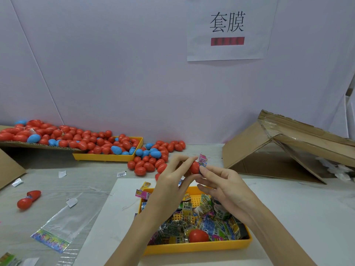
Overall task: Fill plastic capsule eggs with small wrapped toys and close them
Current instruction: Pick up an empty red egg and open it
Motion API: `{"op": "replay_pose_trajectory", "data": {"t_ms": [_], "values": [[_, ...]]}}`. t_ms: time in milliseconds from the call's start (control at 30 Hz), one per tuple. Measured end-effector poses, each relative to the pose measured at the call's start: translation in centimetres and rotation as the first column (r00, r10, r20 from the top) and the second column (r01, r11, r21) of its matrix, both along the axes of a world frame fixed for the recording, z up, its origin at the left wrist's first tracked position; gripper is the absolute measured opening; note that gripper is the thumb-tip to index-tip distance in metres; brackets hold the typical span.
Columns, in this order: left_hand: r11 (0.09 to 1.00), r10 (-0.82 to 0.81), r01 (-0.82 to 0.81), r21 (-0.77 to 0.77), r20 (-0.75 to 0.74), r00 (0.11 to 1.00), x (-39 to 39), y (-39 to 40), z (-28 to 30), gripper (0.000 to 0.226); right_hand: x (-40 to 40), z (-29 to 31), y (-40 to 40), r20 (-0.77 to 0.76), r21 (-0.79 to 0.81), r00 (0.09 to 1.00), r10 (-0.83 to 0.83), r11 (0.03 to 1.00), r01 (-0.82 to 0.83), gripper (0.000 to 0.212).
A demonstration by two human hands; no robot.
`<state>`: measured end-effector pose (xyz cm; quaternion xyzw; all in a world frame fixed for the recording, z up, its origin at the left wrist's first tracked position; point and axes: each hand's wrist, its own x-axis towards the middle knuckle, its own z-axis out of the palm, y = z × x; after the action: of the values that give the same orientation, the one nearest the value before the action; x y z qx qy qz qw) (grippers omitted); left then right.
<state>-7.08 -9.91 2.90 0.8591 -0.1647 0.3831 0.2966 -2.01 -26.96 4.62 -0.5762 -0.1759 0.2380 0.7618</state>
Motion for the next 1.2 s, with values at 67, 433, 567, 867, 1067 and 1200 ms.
{"op": "replay_pose_trajectory", "data": {"t_ms": [67, 433, 567, 867, 1067, 1200], "values": [[0.999, 0.010, -0.009, 0.038, -0.029, 1.000, -0.1, -0.1, 0.1, 0.046, 0.2, 0.0, 0.0, -0.085, 0.035, 0.996, 0.023, 0.999, -0.020, 0.035], [0.998, -0.048, 0.050, 0.032, -0.066, 0.997, -0.2, 0.0, 0.5, 0.045, 0.0, 0.0, 0.2, -0.437, 0.274, 0.868, 0.235, 0.954, -0.121, 0.058], [0.993, -0.109, 0.105, -0.060, -0.070, 0.992, -0.3, 0.0, 0.6, 0.046, 0.0, -0.1, 0.1, -0.450, 0.257, 0.859, 0.246, 0.956, -0.139, 0.065], [0.993, -0.108, 0.108, 0.044, 0.004, 0.994, -0.2, 1.0, 0.4, 0.045, -0.2, -0.1, 0.1, -0.511, 0.302, 0.788, 0.344, 0.930, -0.210, 0.044], [0.992, -0.112, 0.112, 0.058, -0.009, 0.994, 0.1, 1.2, -0.2, 0.039, -0.5, 0.0, 0.6, -0.525, 0.285, 0.805, 0.275, 0.949, -0.139, 0.037], [0.986, -0.149, 0.143, -0.089, -0.064, 0.987, 0.0, 0.5, -0.1, 0.041, -0.4, 0.1, 0.5, -0.507, 0.280, 0.830, 0.231, 0.955, -0.095, 0.050]]}}
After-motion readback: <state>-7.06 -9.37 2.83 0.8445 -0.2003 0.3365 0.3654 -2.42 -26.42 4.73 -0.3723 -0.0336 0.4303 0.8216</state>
